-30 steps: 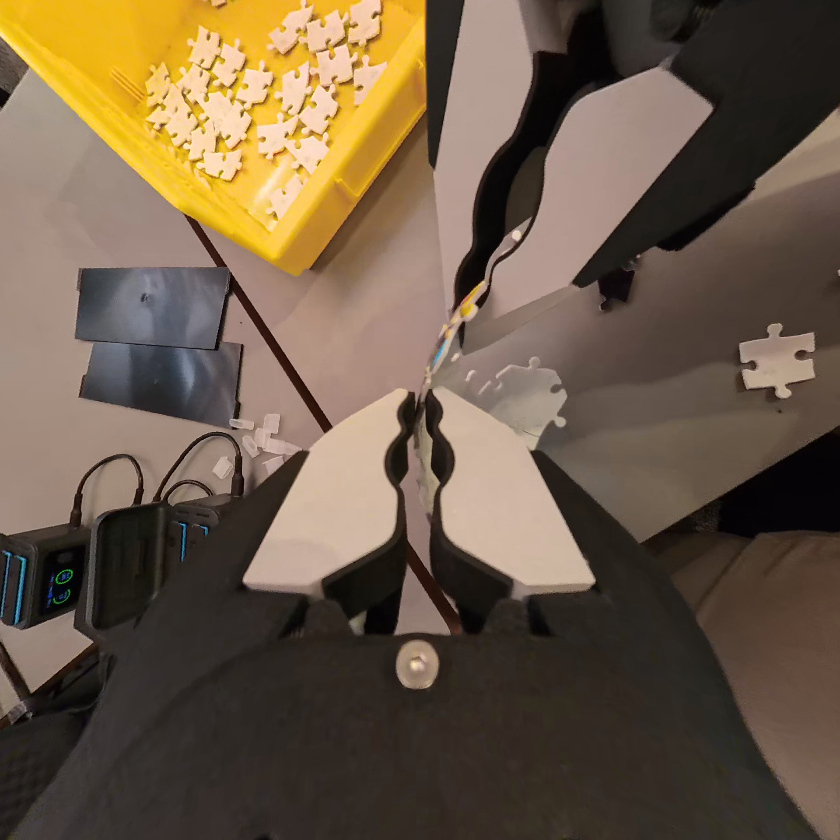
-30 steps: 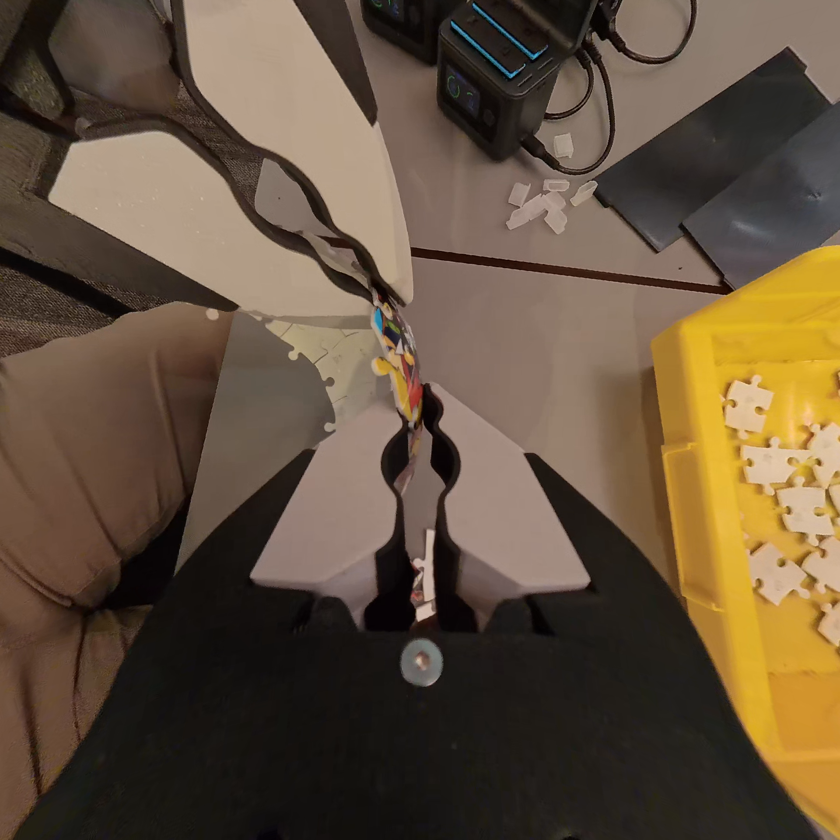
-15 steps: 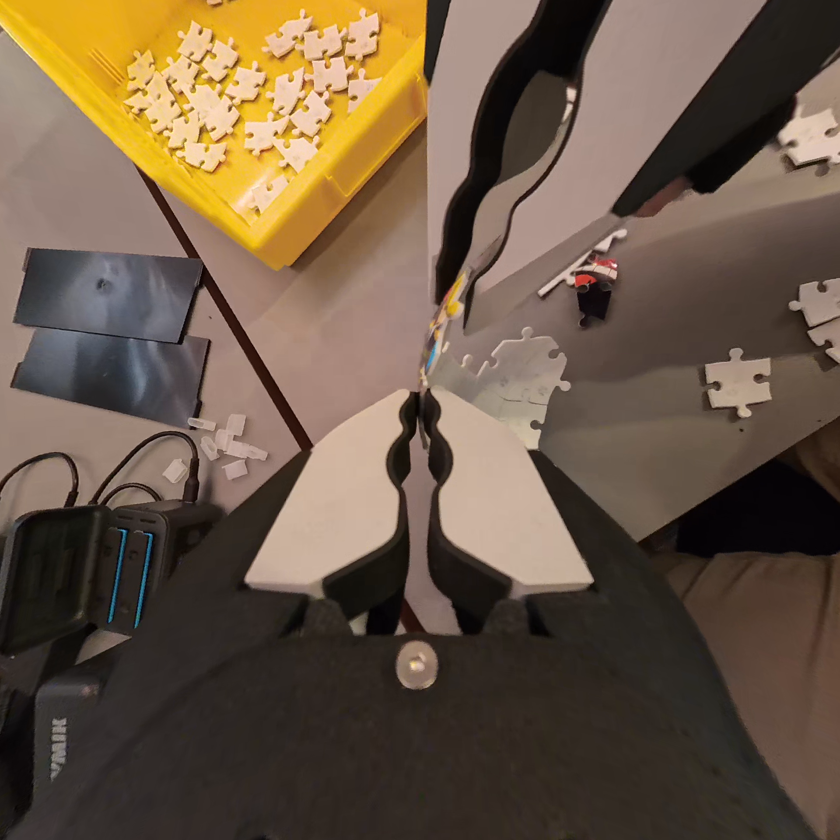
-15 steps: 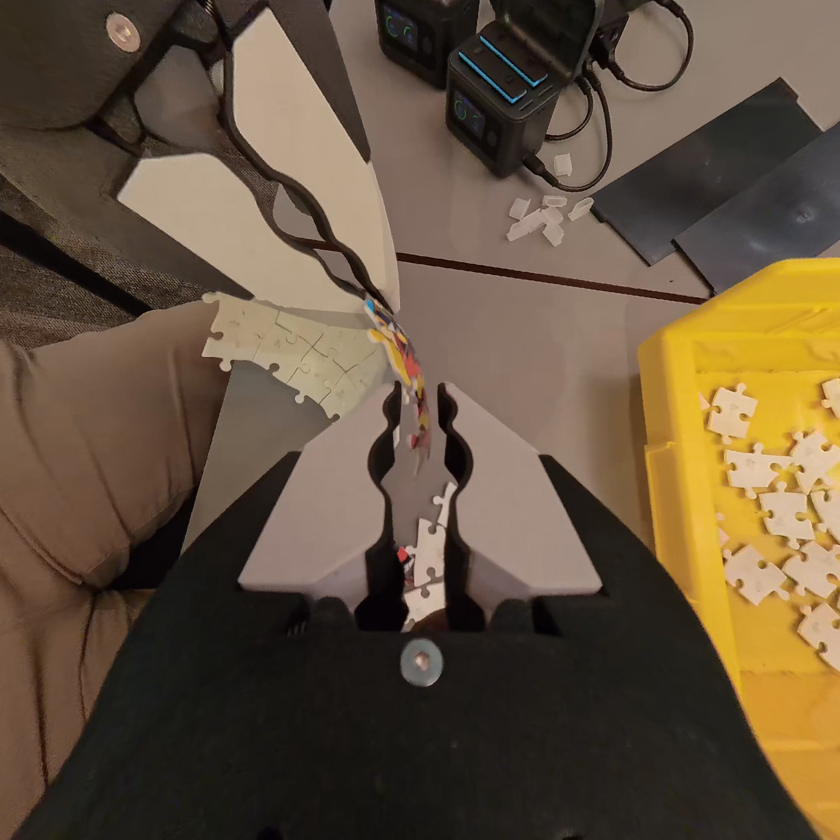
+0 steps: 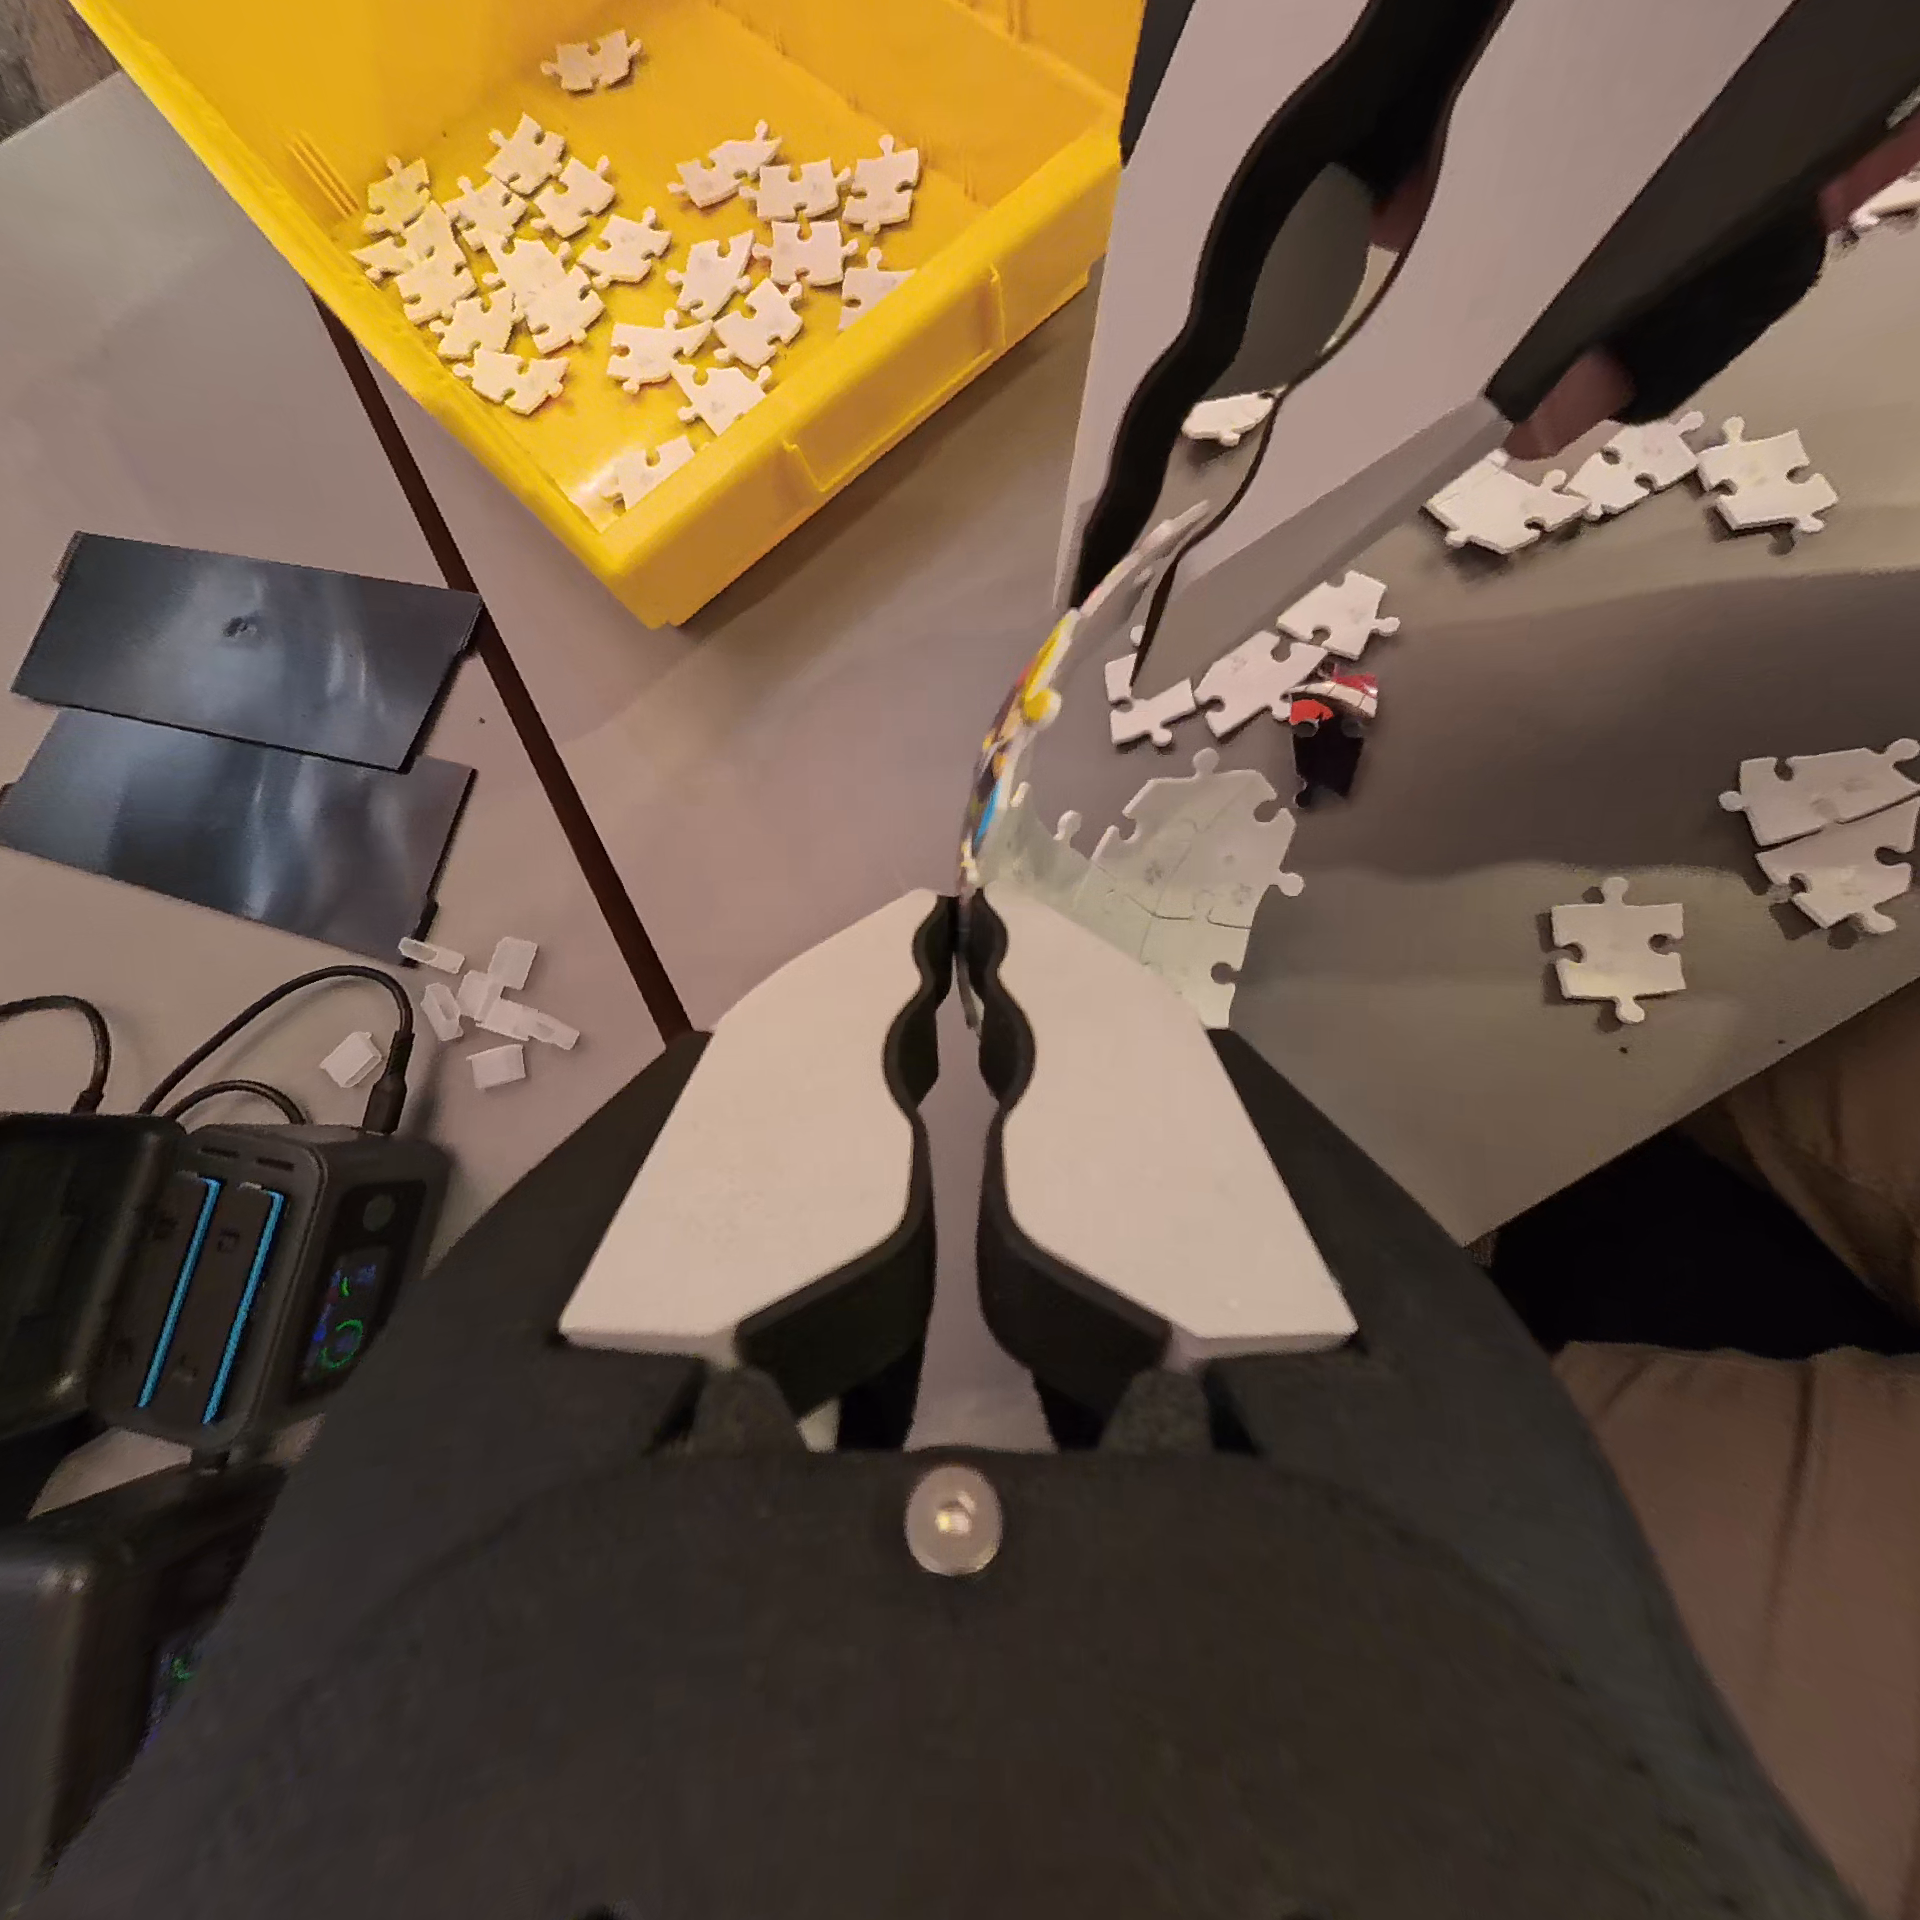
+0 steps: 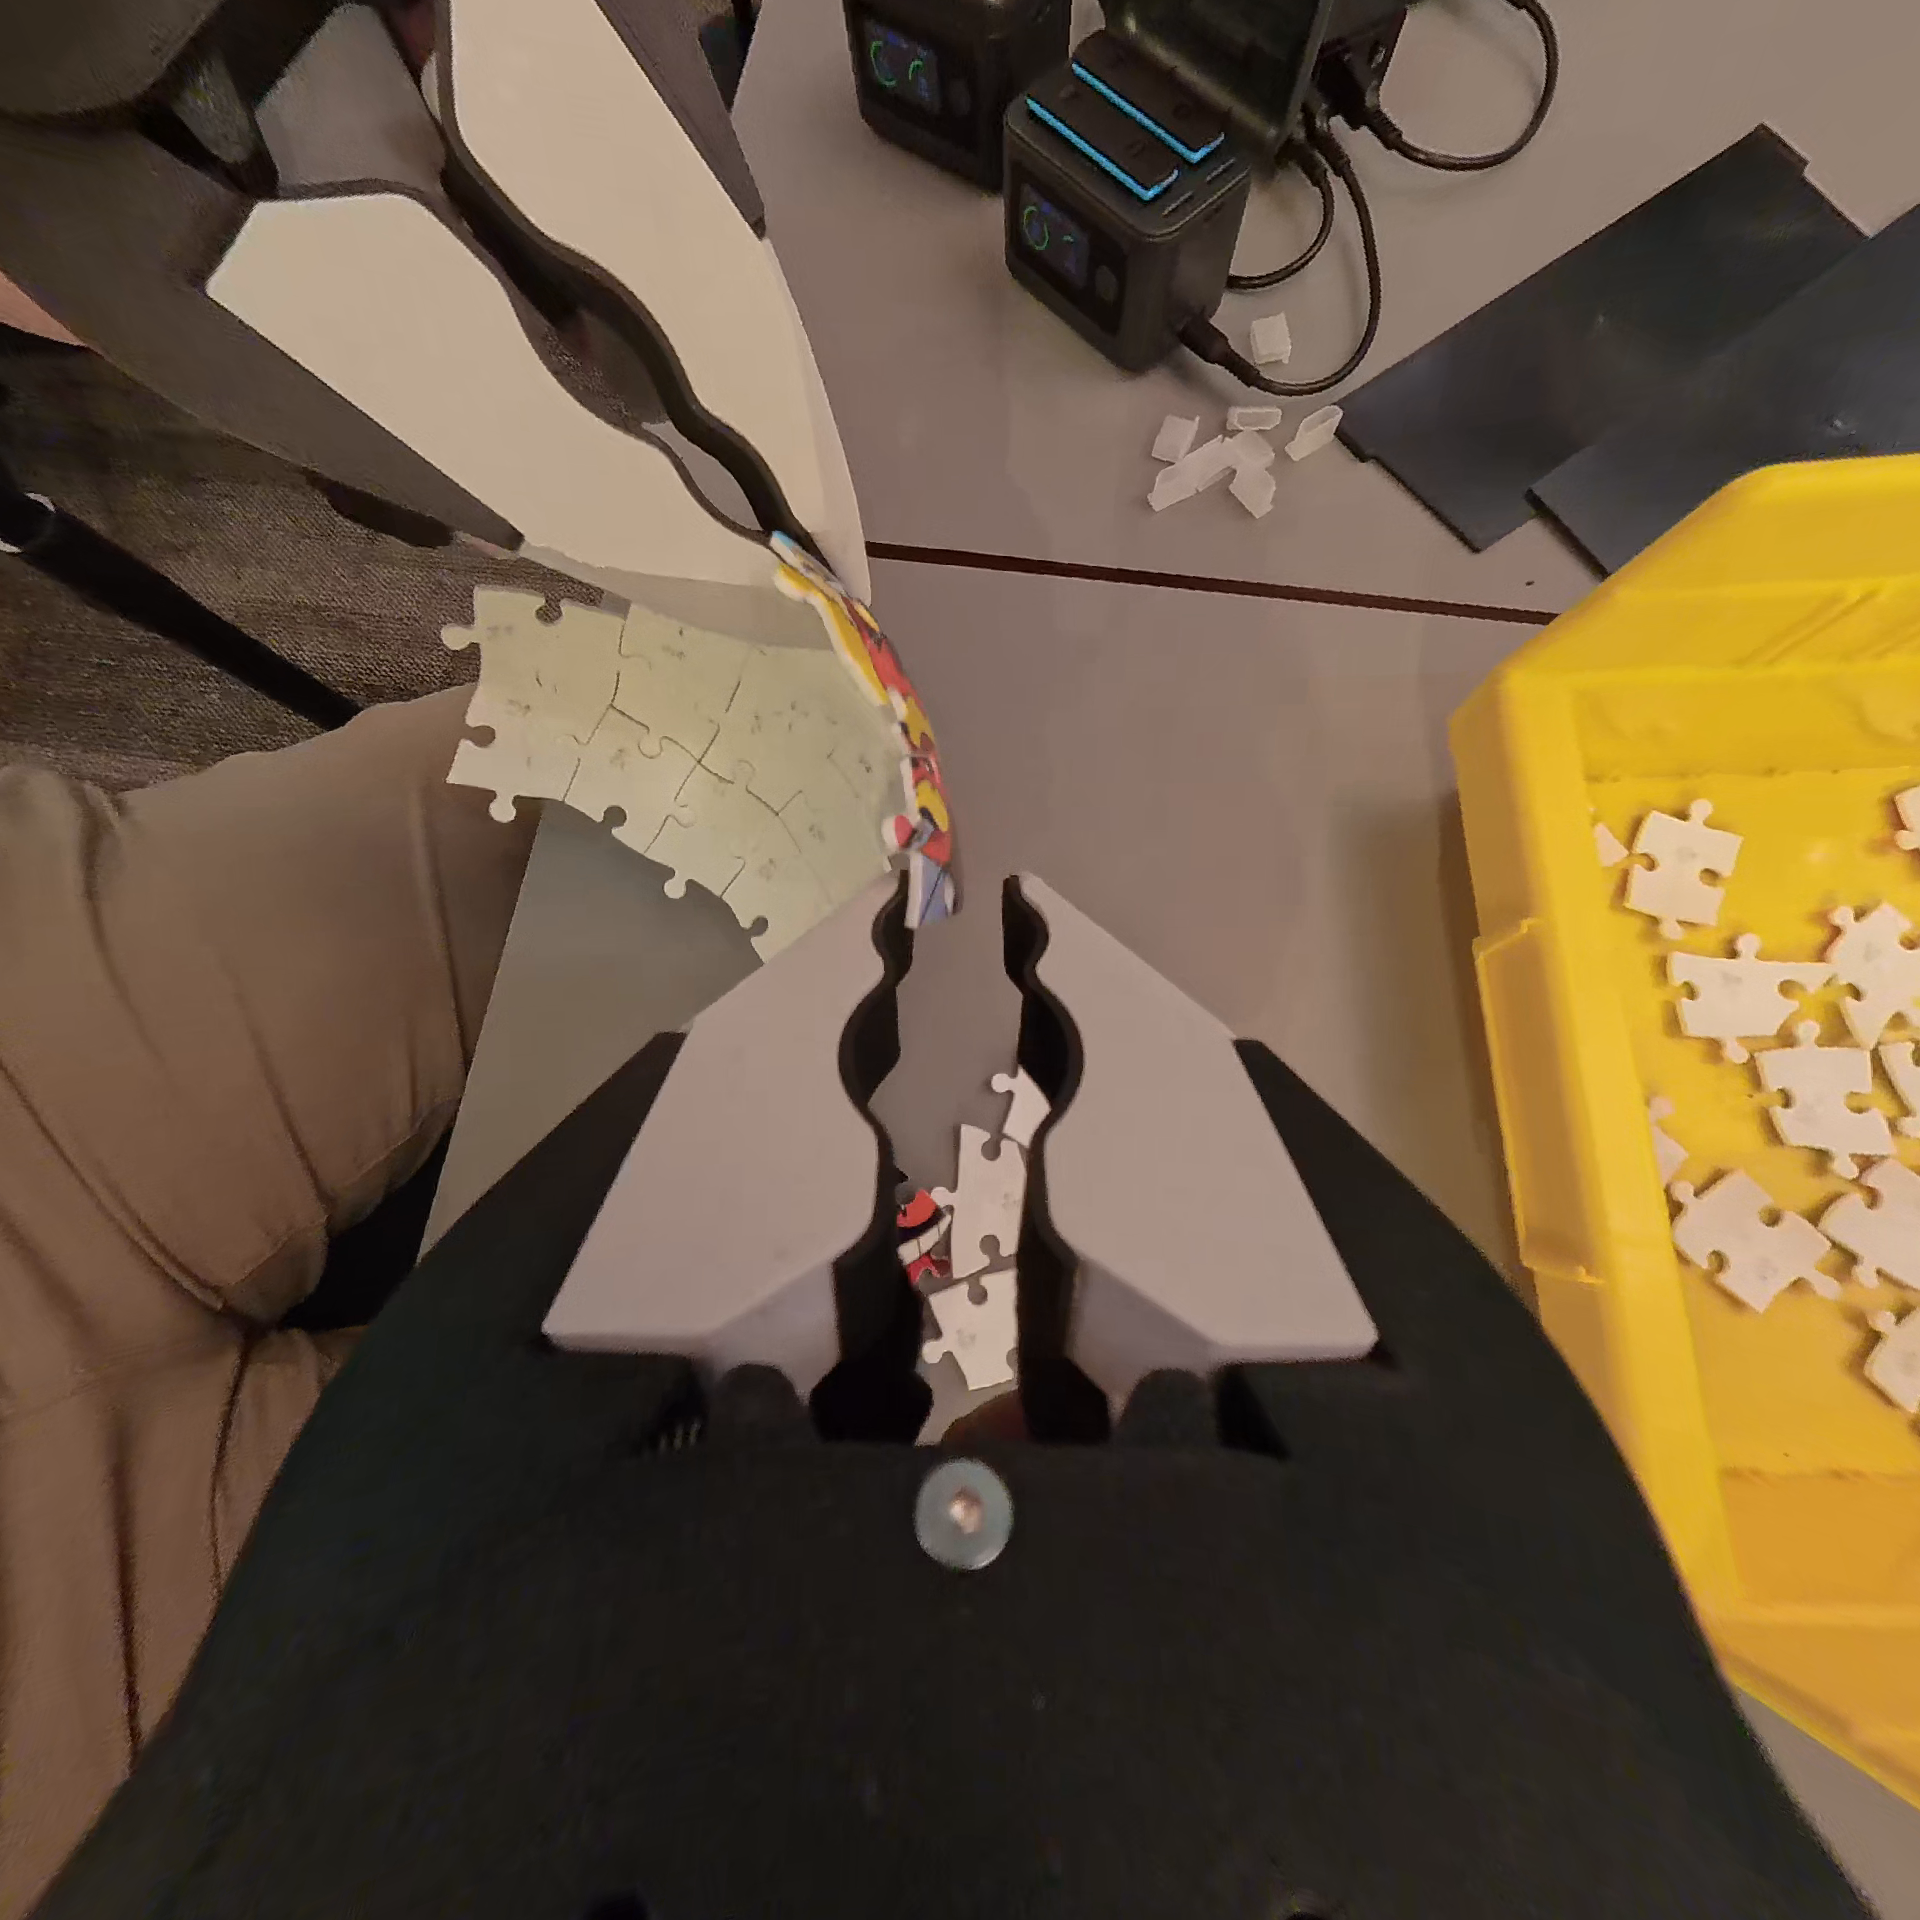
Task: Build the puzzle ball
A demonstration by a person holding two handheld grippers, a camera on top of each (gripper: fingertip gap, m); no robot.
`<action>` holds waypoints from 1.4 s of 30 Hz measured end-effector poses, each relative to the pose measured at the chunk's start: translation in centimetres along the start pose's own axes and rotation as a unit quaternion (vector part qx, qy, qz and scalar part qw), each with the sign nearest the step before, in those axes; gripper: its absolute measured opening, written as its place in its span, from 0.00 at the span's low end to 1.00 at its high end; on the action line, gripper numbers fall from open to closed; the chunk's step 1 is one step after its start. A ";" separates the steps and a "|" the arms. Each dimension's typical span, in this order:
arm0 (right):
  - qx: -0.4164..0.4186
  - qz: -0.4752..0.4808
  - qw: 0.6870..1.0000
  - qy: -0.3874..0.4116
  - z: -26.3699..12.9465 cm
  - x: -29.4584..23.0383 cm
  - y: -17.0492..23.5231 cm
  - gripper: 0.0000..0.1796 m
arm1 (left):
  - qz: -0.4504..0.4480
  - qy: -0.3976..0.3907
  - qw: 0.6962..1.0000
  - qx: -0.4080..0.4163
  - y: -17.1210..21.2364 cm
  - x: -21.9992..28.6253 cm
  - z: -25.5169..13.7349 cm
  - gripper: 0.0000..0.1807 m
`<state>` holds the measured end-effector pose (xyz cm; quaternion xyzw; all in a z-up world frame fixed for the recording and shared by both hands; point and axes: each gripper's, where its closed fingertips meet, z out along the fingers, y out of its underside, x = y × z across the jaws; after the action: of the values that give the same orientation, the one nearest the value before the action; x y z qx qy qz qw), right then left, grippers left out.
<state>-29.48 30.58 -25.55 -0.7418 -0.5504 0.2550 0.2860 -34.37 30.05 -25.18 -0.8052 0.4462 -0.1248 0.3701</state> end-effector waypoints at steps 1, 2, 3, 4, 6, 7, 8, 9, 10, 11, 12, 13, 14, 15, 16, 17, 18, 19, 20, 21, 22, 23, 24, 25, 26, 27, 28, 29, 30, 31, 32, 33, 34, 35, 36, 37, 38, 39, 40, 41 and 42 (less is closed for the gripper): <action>0.000 0.002 1.000 -0.002 0.0 0.0 0.1 0.08 | -0.003 0.002 1.000 0.004 0.0 0.1 0.0 0.01; 0.001 0.003 1.000 -0.002 0.0 0.0 0.1 0.07 | -0.007 0.003 1.000 0.008 -0.1 0.2 0.0 0.01; 0.003 0.004 1.000 -0.003 -0.1 0.0 0.1 0.06 | -0.008 0.003 1.000 0.009 0.0 0.2 0.0 0.01; 0.006 0.005 1.000 -0.006 0.0 -0.1 0.0 0.05 | -0.010 0.003 1.000 0.010 0.0 0.3 0.0 0.01; 0.008 0.010 1.000 -0.006 0.0 -0.2 0.0 0.04 | -0.013 0.001 1.000 0.015 -0.1 0.4 0.1 0.01; 0.009 0.011 1.000 -0.006 0.1 -0.2 0.0 0.03 | -0.014 -0.001 1.000 0.014 -0.1 0.4 0.1 0.01; 0.007 0.011 1.000 -0.005 0.1 -0.3 0.1 0.01 | -0.015 -0.002 1.000 0.015 -0.1 0.5 0.1 0.01; 0.005 0.011 1.000 -0.003 0.2 -0.3 0.1 0.01 | -0.017 -0.001 1.000 0.017 -0.1 0.5 0.1 0.01; 0.006 0.013 1.000 -0.003 0.2 -0.3 0.1 0.01 | -0.020 0.000 1.000 0.018 -0.2 0.6 0.1 0.01; 0.007 0.014 1.000 -0.003 0.3 -0.3 0.1 0.00 | -0.022 -0.001 1.000 0.017 -0.1 0.6 0.2 0.01; 0.007 0.015 1.000 -0.002 0.3 -0.3 0.2 0.00 | -0.023 -0.003 1.000 0.016 -0.1 0.6 0.2 0.01; 0.007 0.015 1.000 -0.001 0.4 -0.3 0.2 0.00 | -0.024 -0.004 1.000 0.016 -0.1 0.6 0.3 0.01; 0.008 0.016 1.000 0.000 0.3 -0.3 0.2 0.00 | -0.026 -0.004 1.000 0.016 -0.1 0.6 0.3 0.01; 0.009 0.017 1.000 0.001 0.3 -0.3 0.2 0.00 | -0.029 -0.005 0.999 0.017 -0.1 0.6 0.3 0.01; 0.010 0.018 1.000 0.001 0.3 -0.3 0.2 0.00 | -0.030 -0.005 0.999 0.019 -0.1 0.7 0.3 0.01; 0.010 0.018 1.000 0.002 0.3 -0.3 0.2 0.00 | -0.029 -0.005 0.999 0.019 -0.1 0.7 0.3 0.01; 0.009 0.018 1.000 0.003 0.3 -0.2 0.2 0.00 | -0.031 -0.005 0.999 0.019 -0.1 0.7 0.3 0.01; 0.009 0.018 1.000 0.003 0.3 -0.3 0.2 0.00 | -0.032 -0.006 0.999 0.020 -0.1 0.7 0.3 0.01; 0.007 0.018 1.000 0.001 0.4 -0.3 0.2 0.00 | -0.032 -0.006 0.999 0.020 0.0 0.7 0.3 0.01; 0.008 0.020 1.000 0.000 0.4 -0.3 0.2 0.00 | -0.032 -0.006 0.999 0.020 0.0 0.7 0.3 0.01; 0.011 0.024 1.000 0.000 0.4 -0.3 0.2 0.00 | -0.033 -0.006 0.999 0.021 0.0 0.7 0.3 0.01; 0.014 0.027 1.000 0.000 0.3 -0.3 0.1 0.01 | -0.035 -0.006 0.999 0.022 0.0 0.7 0.3 0.01; 0.016 0.030 0.999 -0.002 0.3 -0.3 0.0 0.02 | -0.035 -0.006 0.999 0.024 -0.1 0.7 0.3 0.01; 0.016 0.031 0.999 -0.003 0.4 -0.3 0.0 0.03 | -0.036 -0.007 0.999 0.024 -0.1 0.7 0.3 0.01; 0.016 0.031 0.999 -0.003 0.4 -0.3 0.0 0.04 | -0.036 -0.008 0.999 0.024 -0.1 0.7 0.3 0.01; 0.016 0.031 0.999 -0.002 0.4 -0.3 0.0 0.04 | -0.038 -0.008 0.999 0.025 -0.1 0.8 0.3 0.01; 0.017 0.032 0.999 -0.002 0.3 -0.3 -0.1 0.06 | -0.039 -0.008 0.999 0.024 -0.1 0.8 0.3 0.01; 0.017 0.033 0.999 -0.001 0.3 -0.3 -0.1 0.06 | -0.040 -0.009 0.999 0.025 0.0 0.7 0.4 0.01; 0.017 0.033 0.999 -0.001 0.2 -0.2 -0.1 0.08 | -0.041 -0.010 0.999 0.025 0.0 0.8 0.4 0.01; 0.017 0.033 0.999 -0.001 0.2 -0.2 0.0 0.08 | -0.042 -0.010 0.999 0.027 0.0 0.8 0.4 0.01; 0.018 0.033 0.999 -0.001 0.0 -0.2 0.0 0.09 | -0.044 -0.010 0.999 0.029 0.0 0.8 0.3 0.01; 0.019 0.033 0.999 0.000 -0.1 -0.2 0.1 0.10 | -0.047 -0.011 0.998 0.030 0.0 0.7 0.3 0.01; 0.020 0.033 0.999 0.000 -0.3 -0.1 0.1 0.11 | -0.050 -0.011 0.998 0.032 0.0 0.7 0.3 0.01; 0.021 0.034 0.999 0.000 -0.6 0.0 0.1 0.12 | -0.055 -0.010 0.998 0.036 0.0 0.7 0.3 0.01; 0.023 0.037 0.999 0.001 -0.8 0.1 0.2 0.13 | -0.061 -0.009 0.997 0.040 0.0 0.7 0.2 0.01; 0.025 0.040 0.999 0.002 -1.1 0.2 0.2 0.14 | -0.068 -0.008 0.997 0.042 0.0 0.6 0.2 0.01; 0.027 0.044 0.999 0.004 -1.4 0.4 0.4 0.14 | -0.074 -0.007 0.996 0.044 0.1 0.6 0.2 0.01; 0.028 0.046 0.999 0.006 -1.8 0.6 0.5 0.14 | -0.079 -0.007 0.996 0.046 0.1 0.6 0.2 0.01; 0.031 0.050 0.998 0.006 -2.1 0.8 0.7 0.14 | -0.084 -0.007 0.995 0.048 0.2 0.6 0.1 0.01; 0.033 0.056 0.998 0.005 -2.4 0.9 0.9 0.14 | -0.091 -0.007 0.995 0.049 0.3 0.5 0.1 0.01; 0.035 0.063 0.997 0.004 -2.7 1.1 1.1 0.14 | -0.098 -0.006 0.994 0.052 0.4 0.5 0.0 0.01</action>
<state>-26.55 31.03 -24.52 -0.7656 -0.4920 0.2884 0.2975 -34.35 29.51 -25.51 -0.8254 0.3555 -0.1788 0.4005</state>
